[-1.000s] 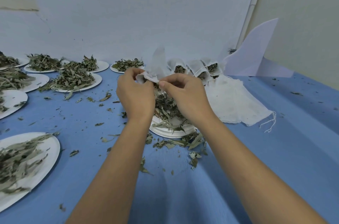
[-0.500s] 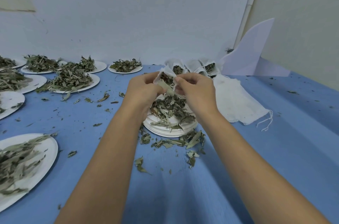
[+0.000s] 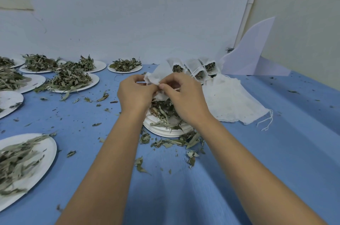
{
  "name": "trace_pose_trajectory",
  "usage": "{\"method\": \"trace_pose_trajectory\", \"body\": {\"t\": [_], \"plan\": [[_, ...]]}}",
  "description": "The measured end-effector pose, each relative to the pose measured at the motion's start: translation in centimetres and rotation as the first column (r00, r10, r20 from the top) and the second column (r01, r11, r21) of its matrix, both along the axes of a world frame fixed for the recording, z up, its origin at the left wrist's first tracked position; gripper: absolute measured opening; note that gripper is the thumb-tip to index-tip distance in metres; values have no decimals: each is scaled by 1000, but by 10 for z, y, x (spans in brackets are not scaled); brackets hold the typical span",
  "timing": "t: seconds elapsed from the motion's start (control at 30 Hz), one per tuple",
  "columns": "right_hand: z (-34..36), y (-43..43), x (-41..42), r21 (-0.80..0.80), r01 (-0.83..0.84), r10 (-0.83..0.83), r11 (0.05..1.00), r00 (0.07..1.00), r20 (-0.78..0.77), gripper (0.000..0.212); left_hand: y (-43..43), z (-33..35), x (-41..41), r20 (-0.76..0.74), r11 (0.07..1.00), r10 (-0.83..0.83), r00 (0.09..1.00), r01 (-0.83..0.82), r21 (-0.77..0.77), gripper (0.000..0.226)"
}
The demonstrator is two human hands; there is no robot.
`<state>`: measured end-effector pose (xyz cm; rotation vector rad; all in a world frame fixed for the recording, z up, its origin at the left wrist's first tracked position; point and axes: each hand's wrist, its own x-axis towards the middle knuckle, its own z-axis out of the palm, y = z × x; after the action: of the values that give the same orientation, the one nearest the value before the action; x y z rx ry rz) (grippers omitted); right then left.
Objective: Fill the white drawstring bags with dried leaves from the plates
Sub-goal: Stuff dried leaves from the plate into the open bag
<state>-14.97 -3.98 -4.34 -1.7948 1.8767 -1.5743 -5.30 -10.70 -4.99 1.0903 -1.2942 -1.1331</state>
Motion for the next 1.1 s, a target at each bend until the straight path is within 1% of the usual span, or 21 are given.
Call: {"method": "trace_pose_trajectory", "body": {"t": [0.13, 0.17, 0.23, 0.3, 0.37, 0.47, 0.5, 0.53, 0.6, 0.7, 0.73, 0.77, 0.8, 0.83, 0.87, 0.9, 0.93, 0.97, 1.0, 1.03, 1.1], "plan": [[3, 3, 6, 49, -201, 194, 978, 974, 115, 6, -2, -4, 3, 142, 992, 127, 982, -125, -28, 19], [3, 3, 6, 52, -206, 199, 977, 973, 116, 6, -2, -5, 4, 158, 989, 149, 976, -145, -35, 18], [2, 2, 6, 30, -150, 147, 988, 984, 102, 5, -2, -5, 5, 162, 984, 178, 971, -171, -55, 17], [0, 0, 4, -7, -49, 50, 999, 995, 90, 5, 2, -2, 5, 118, 983, 179, 977, -173, -60, 22], [-1, -2, 0, -29, 34, -30, 999, 992, 121, 5, 5, 2, 2, 26, 993, 115, 993, -114, -41, 29], [-2, -3, -6, -41, 74, -64, 996, 975, 211, 9, 11, 9, 1, -164, 999, -36, 986, 36, -2, 23], [-2, -3, -7, -40, 80, -69, 996, 971, 229, 11, 12, 10, 0, -201, 998, -59, 978, 58, -12, 19], [-2, -3, -9, -37, 83, -71, 996, 966, 249, 13, 12, 12, 1, -205, 998, -57, 977, 51, -35, 16], [-3, -4, -11, -38, 78, -63, 996, 948, 312, 15, 12, 12, 3, -153, 994, -19, 988, 2, -110, 13], [-3, -4, -14, -47, 28, -7, 998, 915, 403, 15, 12, 11, 5, -4, 968, 49, 999, -49, -247, 15], [-3, -4, -14, -47, 3, 16, 999, 916, 402, 15, 12, 9, 6, 54, 953, 88, 995, -68, -295, 18], [-3, -3, -14, -37, -11, 24, 999, 929, 369, 13, 13, 7, 6, 102, 936, 131, 986, -90, -339, 20], [-2, -2, -14, -12, -1, 5, 1000, 956, 292, 10, 13, 6, 6, 133, 920, 179, 975, -117, -374, 22], [-1, -1, -16, 35, 32, -37, 999, 985, 168, 13, 12, 4, 6, 143, 905, 226, 964, -153, -396, 21], [-1, -1, -17, 110, 82, -84, 990, 996, 6, 26, 12, 3, 6, 136, 895, 268, 954, -194, -401, 19], [-2, -1, -19, 210, 129, -98, 969, 983, -154, 42, 11, 3, 7, 118, 891, 299, 947, -233, -389, 16], [-1, -1, -19, 323, 161, -71, 933, 959, -274, 56, 9, 2, 7, 91, 893, 315, 945, -263, -366, 14], [-1, 0, -19, 424, 163, -17, 891, 944, -328, 67, 8, 2, 8, 58, 897, 317, 947, -280, -341, 13], [-2, 0, -17, 501, 137, 42, 855, 943, -329, 73, 7, 2, 9, 23, 906, 306, 952, -284, -315, 13], [-4, 0, -16, 544, 104, 87, 833, 945, -314, 76, 6, 3, 9, -9, 915, 289, 957, -279, -291, 13], [-8, 0, -14, 547, 94, 119, 832, 933, -341, 71, 5, 4, 10, -45, 927, 262, 964, -264, -268, 14]]}}
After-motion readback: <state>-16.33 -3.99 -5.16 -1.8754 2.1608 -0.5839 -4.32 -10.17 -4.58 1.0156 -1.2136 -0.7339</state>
